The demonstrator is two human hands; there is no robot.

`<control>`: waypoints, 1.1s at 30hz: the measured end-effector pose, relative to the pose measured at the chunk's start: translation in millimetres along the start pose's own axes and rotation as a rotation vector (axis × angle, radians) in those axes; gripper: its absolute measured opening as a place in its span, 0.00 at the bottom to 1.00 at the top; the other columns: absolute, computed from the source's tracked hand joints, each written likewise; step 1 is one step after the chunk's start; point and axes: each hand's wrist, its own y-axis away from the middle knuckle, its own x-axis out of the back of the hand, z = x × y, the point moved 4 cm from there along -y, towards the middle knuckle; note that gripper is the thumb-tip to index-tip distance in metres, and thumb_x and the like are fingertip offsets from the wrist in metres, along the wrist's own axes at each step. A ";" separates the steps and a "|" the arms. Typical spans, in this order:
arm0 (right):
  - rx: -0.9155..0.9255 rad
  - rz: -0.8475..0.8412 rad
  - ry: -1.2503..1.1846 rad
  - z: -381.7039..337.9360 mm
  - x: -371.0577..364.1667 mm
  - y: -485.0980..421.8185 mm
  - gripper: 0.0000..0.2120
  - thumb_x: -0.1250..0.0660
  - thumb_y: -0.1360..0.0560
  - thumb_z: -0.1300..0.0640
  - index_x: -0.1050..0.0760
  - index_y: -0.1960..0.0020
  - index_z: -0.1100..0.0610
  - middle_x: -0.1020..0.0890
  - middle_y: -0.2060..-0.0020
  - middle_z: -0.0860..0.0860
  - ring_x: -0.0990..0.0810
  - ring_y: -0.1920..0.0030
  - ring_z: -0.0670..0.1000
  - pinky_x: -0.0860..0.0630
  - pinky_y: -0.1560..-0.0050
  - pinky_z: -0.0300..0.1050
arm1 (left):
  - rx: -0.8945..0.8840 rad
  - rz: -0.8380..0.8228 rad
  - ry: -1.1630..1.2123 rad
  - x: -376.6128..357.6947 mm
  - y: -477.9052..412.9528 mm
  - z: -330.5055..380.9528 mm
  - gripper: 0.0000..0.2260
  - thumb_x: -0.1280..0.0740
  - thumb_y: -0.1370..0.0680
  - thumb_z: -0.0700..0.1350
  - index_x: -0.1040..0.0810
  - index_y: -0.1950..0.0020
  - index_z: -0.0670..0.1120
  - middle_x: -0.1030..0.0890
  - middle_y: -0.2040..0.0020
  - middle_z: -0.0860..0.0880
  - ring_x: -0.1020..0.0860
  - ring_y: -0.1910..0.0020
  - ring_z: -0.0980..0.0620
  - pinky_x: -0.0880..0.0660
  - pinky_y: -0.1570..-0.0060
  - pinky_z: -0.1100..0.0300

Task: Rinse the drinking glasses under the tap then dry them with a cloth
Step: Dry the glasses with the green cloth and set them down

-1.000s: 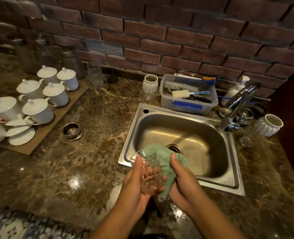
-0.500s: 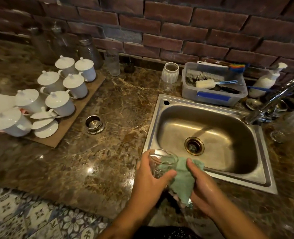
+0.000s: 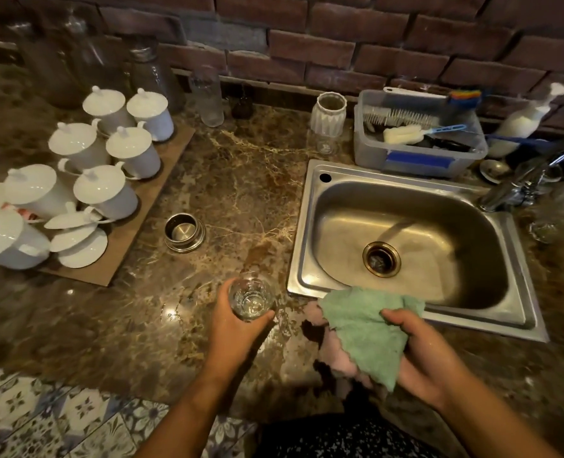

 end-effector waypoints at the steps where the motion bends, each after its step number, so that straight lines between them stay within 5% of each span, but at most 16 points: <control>1: -0.014 -0.024 -0.022 2.0 0.1 0.1 0.34 0.17 0.45 0.58 0.19 0.40 0.64 0.20 0.39 0.66 0.18 0.42 0.63 0.21 0.44 0.61 | 0.003 0.029 0.001 1.8 -3.1 -3.0 0.37 0.18 0.34 0.42 0.31 0.30 0.53 0.23 0.38 0.56 0.25 0.41 0.57 0.32 0.44 0.68; 8: -0.039 -0.113 -0.070 7.0 13.7 -3.7 0.38 0.32 0.41 0.69 0.29 0.31 0.67 0.27 0.32 0.69 0.33 0.28 0.69 0.39 0.27 0.68 | -0.008 0.074 0.009 2.5 -9.1 -10.9 0.35 0.18 0.33 0.40 0.32 0.33 0.55 0.22 0.43 0.55 0.22 0.44 0.52 0.28 0.44 0.60; 12: -0.002 -0.156 -0.086 4.0 16.7 -0.6 0.35 0.33 0.43 0.71 0.26 0.34 0.70 0.28 0.32 0.70 0.33 0.28 0.70 0.32 0.33 0.67 | -0.032 0.039 -0.039 4.1 -9.2 -12.4 0.41 0.19 0.32 0.41 0.37 0.27 0.57 0.25 0.30 0.49 0.26 0.31 0.48 0.31 0.32 0.53; 16: 0.000 -0.215 -0.057 -7.4 21.3 11.4 0.40 0.32 0.42 0.69 0.32 0.29 0.68 0.29 0.33 0.73 0.25 0.42 0.71 0.25 0.45 0.64 | 0.006 0.004 -0.183 7.9 -1.2 -5.8 0.60 0.18 0.34 0.49 0.60 0.18 0.54 0.52 0.17 0.48 0.49 0.19 0.46 0.46 0.22 0.45; 20: -0.065 -0.228 -0.037 -20.2 39.8 24.6 0.48 0.22 0.52 0.63 0.30 0.32 0.68 0.25 0.42 0.72 0.24 0.54 0.65 0.24 0.61 0.55 | -0.076 0.120 -0.329 -9.1 28.9 43.2 0.55 0.32 0.33 0.67 0.66 0.19 0.54 0.64 0.17 0.51 0.61 0.18 0.48 0.54 0.21 0.42; 23: -0.042 -0.267 -0.081 -36.4 55.7 37.9 0.43 0.21 0.57 0.64 0.22 0.41 0.70 0.21 0.46 0.70 0.20 0.55 0.67 0.21 0.63 0.58 | -0.408 0.138 -0.361 -61.7 65.4 112.1 0.43 0.40 0.23 0.68 0.57 0.17 0.51 0.60 0.17 0.54 0.58 0.18 0.53 0.51 0.22 0.47; 27: 0.028 -0.367 -0.126 -64.8 78.6 66.8 0.37 0.26 0.47 0.66 0.22 0.37 0.68 0.21 0.41 0.68 0.21 0.45 0.66 0.26 0.45 0.63 | -0.828 -0.163 -0.350 -164.6 121.3 179.3 0.29 0.46 0.18 0.60 0.48 0.18 0.54 0.48 0.17 0.56 0.50 0.19 0.59 0.52 0.21 0.59; 30: 0.068 -0.449 -0.211 -85.6 110.2 87.9 0.34 0.28 0.42 0.66 0.23 0.35 0.66 0.20 0.42 0.66 0.19 0.45 0.65 0.30 0.42 0.63 | -0.965 -0.305 -0.544 -227.3 142.6 193.4 0.26 0.52 0.17 0.61 0.46 0.19 0.57 0.45 0.18 0.57 0.49 0.19 0.58 0.54 0.20 0.53; 33: 0.098 -0.474 -0.328 -102.4 147.5 105.1 0.34 0.25 0.47 0.68 0.19 0.40 0.66 0.18 0.44 0.65 0.17 0.49 0.65 0.28 0.45 0.62 | -1.051 -0.326 -0.736 -271.5 154.0 198.0 0.27 0.53 0.17 0.62 0.36 0.22 0.51 0.32 0.24 0.51 0.35 0.25 0.51 0.42 0.26 0.48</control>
